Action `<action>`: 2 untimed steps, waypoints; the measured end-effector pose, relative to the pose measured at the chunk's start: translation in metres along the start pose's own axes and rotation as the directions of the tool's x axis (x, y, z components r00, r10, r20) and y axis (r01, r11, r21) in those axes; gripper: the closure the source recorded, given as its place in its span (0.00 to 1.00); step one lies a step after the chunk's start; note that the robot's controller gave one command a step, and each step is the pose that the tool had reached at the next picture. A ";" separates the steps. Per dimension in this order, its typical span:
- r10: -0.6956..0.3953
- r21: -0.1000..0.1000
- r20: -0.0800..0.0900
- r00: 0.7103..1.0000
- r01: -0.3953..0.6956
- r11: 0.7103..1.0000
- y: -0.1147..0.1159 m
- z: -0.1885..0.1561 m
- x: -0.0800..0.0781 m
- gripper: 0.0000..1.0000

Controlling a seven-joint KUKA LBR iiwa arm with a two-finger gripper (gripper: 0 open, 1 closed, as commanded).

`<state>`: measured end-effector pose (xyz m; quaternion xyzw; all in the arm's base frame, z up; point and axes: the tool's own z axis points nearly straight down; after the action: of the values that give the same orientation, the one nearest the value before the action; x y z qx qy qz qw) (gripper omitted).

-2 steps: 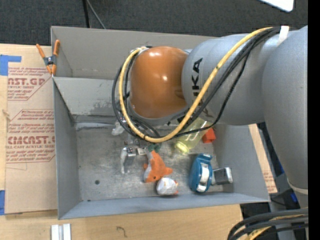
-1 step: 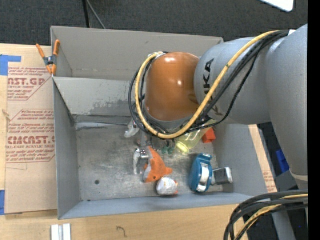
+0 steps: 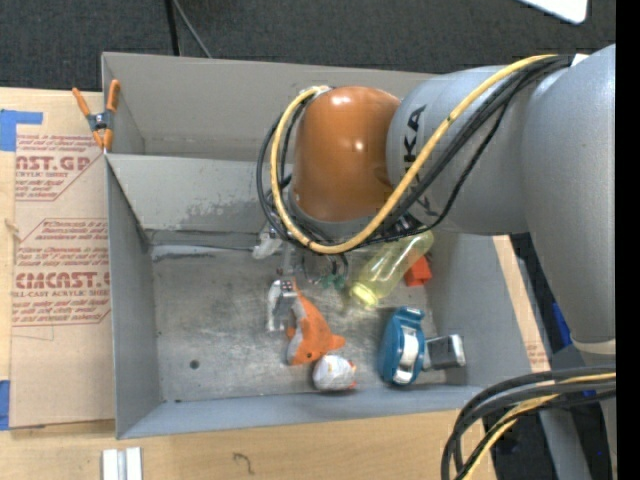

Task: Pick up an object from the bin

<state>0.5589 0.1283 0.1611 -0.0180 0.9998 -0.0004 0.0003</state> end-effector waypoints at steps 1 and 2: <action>-0.180 -0.003 0.002 0.984 0.180 0.984 -0.037 0.004 0.009 0.00; -0.658 0.001 0.009 0.753 0.658 0.753 -0.047 0.079 0.005 1.00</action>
Offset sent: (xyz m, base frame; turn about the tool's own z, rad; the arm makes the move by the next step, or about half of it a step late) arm -0.0086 -0.0513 -0.0911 -0.7183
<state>0.5557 0.0814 0.0821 -0.3681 0.9298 0.0005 0.0043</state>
